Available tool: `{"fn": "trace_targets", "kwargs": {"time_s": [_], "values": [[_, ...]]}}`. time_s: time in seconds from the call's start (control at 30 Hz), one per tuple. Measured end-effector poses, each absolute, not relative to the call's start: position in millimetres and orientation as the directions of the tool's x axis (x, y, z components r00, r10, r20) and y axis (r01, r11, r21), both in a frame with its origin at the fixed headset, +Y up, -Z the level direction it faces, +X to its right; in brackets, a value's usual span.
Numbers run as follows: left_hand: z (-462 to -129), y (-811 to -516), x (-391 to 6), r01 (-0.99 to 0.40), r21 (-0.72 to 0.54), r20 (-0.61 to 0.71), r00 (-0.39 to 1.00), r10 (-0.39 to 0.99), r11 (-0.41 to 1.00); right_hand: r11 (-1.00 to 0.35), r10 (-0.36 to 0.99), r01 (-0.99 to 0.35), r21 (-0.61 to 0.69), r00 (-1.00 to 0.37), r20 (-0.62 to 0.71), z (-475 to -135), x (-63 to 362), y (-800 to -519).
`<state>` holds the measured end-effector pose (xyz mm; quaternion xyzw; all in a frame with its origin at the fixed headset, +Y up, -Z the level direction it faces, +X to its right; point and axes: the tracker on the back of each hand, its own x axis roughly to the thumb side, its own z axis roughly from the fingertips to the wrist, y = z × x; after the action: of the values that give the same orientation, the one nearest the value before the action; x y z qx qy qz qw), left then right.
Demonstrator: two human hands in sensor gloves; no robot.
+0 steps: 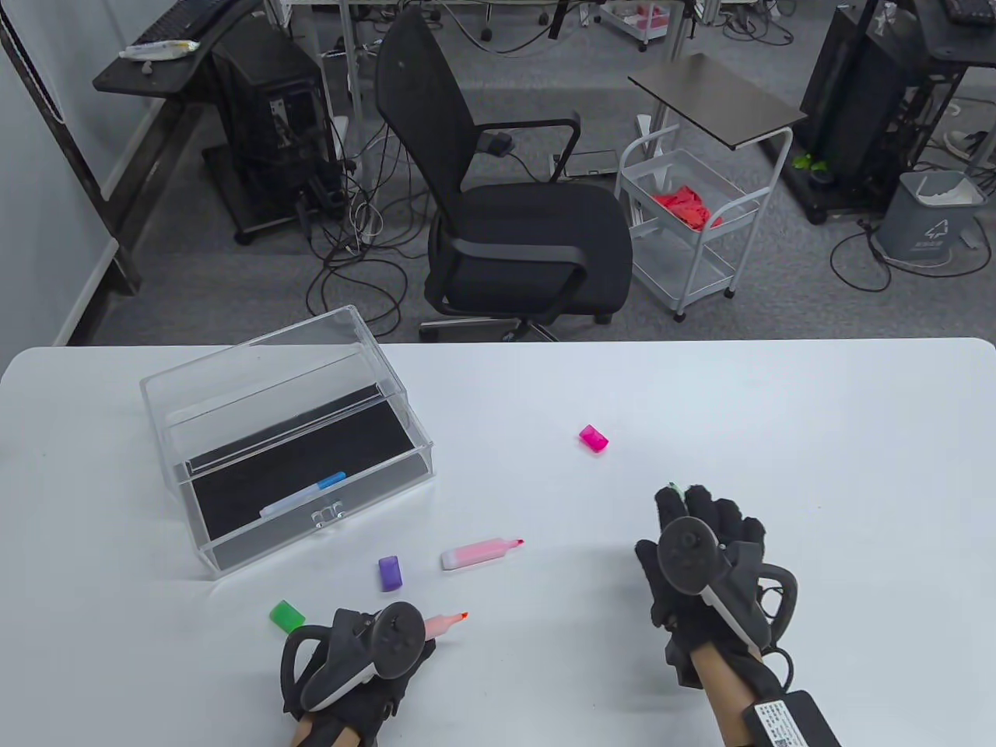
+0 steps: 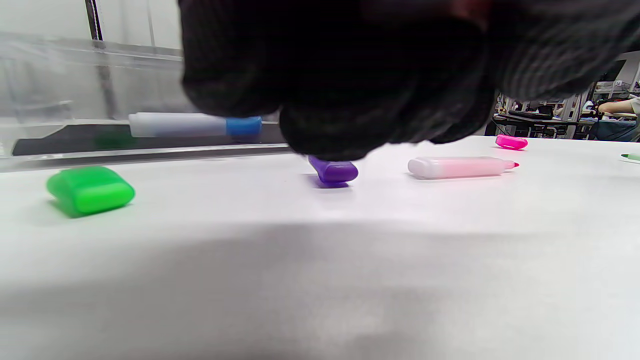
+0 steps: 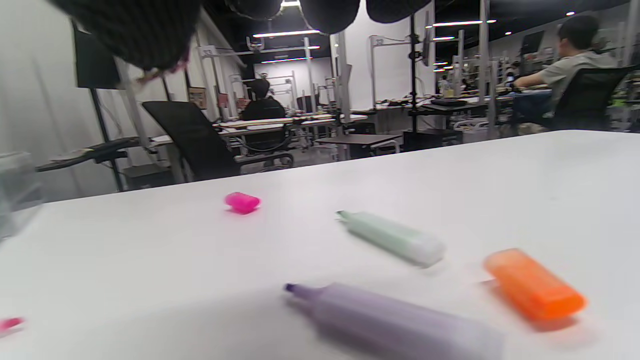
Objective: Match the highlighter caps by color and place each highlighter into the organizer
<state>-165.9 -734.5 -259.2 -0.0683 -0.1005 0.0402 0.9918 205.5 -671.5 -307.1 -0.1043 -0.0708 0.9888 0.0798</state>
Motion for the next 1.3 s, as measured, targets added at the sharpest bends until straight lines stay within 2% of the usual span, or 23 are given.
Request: {"fn": "trace_targets", "kwargs": {"time_s": [0.23, 0.43, 0.77, 1.0, 1.2, 1.3], "values": [[-260, -735, -168, -0.081, -0.139, 0.185, 0.977, 0.106, 0.987, -0.989, 0.147, -0.127, -0.077, -0.901, -0.407, -321, 257, -703], [-261, -735, -169, -0.077, -0.142, 0.182, 0.978, 0.102, 0.987, -0.996, 0.067, -0.09, 0.019, -0.858, -0.51, -325, 275, -734], [-262, -734, -170, -0.078, -0.158, 0.175, 0.979, 0.106, 0.984, -0.98, 0.072, -0.165, 0.11, -0.811, -0.58, -328, 292, -760], [-264, -735, -172, -0.079, -0.17, 0.162, 0.981, 0.107, 0.982, -0.982, 0.008, -0.12, 0.144, -0.795, -0.607, -331, 292, -765], [-264, -735, -173, -0.081, -0.175, 0.158, 0.981, 0.109, 0.981, -0.982, -0.005, -0.11, 0.152, -0.794, -0.608, -331, 290, -766], [-264, -736, -174, -0.082, -0.177, 0.155, 0.982, 0.11, 0.981, -0.984, 0.034, -0.134, 0.121, -0.798, -0.601, -328, 289, -763]]}}
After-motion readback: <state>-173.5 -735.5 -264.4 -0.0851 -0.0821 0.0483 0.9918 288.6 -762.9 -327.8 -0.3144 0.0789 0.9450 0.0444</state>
